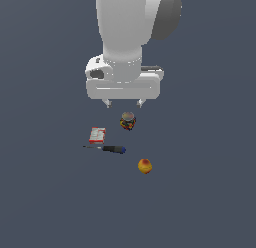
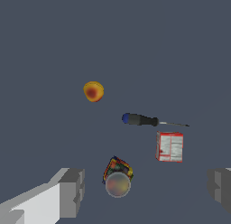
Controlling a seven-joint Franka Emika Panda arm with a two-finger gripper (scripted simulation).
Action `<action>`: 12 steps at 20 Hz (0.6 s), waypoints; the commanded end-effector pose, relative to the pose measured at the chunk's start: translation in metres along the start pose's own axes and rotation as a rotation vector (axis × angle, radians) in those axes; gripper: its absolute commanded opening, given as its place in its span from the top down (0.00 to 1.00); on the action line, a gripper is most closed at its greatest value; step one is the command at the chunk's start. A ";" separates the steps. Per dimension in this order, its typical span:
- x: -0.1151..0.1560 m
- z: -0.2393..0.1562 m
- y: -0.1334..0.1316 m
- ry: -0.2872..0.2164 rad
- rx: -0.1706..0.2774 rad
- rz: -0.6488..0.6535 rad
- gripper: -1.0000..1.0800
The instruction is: Pick up a designated object from a clutter of objects.
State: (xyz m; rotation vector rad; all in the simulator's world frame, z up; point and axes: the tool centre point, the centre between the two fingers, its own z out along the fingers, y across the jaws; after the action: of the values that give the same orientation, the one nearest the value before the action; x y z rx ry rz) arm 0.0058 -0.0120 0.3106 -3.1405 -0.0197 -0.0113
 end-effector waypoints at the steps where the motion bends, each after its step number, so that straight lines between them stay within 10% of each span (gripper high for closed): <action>1: 0.000 0.000 0.000 0.000 0.000 0.000 0.04; 12: 0.003 -0.015 -0.028 0.007 0.010 -0.025 0.04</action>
State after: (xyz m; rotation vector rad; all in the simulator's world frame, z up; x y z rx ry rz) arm 0.0080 0.0151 0.3250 -3.1306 -0.0598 -0.0232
